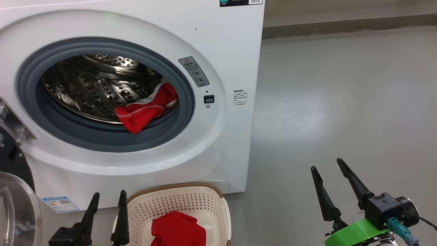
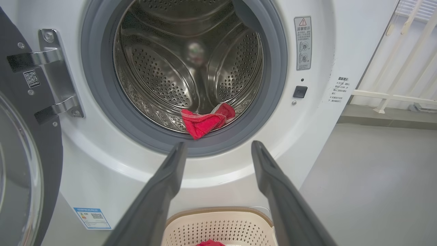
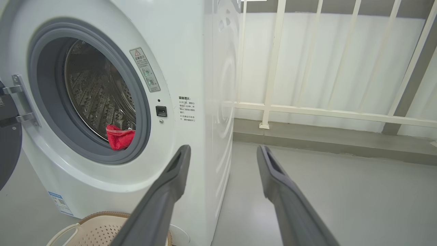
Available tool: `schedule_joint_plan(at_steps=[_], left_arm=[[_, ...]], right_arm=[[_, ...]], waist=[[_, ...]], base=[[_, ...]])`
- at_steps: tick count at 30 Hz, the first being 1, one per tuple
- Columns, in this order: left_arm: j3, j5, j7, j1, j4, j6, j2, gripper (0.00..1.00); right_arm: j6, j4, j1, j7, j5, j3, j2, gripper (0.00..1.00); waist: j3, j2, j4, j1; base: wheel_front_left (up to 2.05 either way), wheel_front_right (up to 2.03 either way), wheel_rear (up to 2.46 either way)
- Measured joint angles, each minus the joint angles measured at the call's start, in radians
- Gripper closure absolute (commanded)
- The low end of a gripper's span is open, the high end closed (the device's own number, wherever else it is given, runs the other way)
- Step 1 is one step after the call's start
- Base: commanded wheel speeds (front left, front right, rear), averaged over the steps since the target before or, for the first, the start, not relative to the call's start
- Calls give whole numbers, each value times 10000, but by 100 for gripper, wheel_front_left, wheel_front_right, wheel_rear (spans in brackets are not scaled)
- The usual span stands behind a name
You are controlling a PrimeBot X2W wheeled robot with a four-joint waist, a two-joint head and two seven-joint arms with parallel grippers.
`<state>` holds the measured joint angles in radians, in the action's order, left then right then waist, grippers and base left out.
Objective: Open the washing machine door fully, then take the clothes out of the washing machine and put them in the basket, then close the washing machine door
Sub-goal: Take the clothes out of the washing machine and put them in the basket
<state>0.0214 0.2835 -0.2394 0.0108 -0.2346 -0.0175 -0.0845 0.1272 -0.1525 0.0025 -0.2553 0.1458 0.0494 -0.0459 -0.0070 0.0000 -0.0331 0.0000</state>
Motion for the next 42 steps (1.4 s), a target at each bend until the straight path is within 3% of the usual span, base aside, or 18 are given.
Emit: schedule_joint_plan(at_steps=[12,42], left_arm=[[205,-4,-13,1639,-387,-8,12,0],[-391,-328,-150,8245,-3639,-307,-2,0]], right_arm=[[0,98,-464,0,-188,159,-6,0],[0,541,-2659,-2,-299,600,-56,0]], waist=[[819,0,80,0],[4811,0,-142,0]], base=[[0,0,0],[0,0,0]])
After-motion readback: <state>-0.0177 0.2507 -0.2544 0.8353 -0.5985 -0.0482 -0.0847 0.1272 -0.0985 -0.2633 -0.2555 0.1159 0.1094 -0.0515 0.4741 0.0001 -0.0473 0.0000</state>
